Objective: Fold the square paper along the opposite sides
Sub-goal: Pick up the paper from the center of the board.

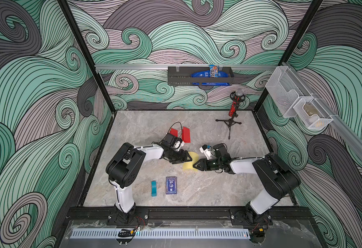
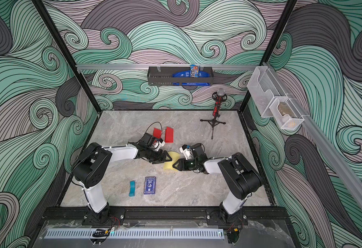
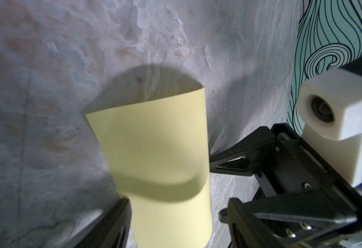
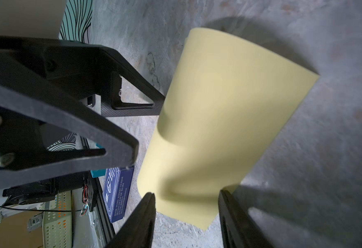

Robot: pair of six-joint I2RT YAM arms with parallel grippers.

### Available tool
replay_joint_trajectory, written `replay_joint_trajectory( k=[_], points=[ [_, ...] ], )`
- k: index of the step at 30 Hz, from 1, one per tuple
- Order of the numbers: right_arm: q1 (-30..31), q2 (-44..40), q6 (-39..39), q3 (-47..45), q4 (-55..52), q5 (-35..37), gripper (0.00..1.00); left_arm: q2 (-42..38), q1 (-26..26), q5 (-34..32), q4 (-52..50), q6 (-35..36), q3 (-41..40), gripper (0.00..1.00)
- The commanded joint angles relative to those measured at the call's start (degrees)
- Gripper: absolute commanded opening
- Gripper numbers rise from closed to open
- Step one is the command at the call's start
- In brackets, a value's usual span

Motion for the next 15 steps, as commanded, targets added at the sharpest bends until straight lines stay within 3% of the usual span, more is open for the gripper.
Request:
replay_joint_trajectory(
  k=[1,3,8,15],
  points=[
    [0.7,0.0,0.2,1.0,-1.7,0.5,0.51,3.7,0.5,-5.0,-5.6,2.0,-0.7,0.63],
    [1.0,-0.2,0.3,1.3,-1.7,0.5,0.51,4.0,0.5,-5.4,-6.0,2.4,-0.3,0.55],
    [1.6,0.5,0.3,2.0,-1.7,0.6,0.51,3.6,0.8,-5.9,-6.9,3.1,0.2,0.48],
    [2.8,2.2,-0.5,3.3,-1.7,0.7,0.5,1.9,0.9,-4.6,-6.8,2.9,-0.1,0.76]
  ],
)
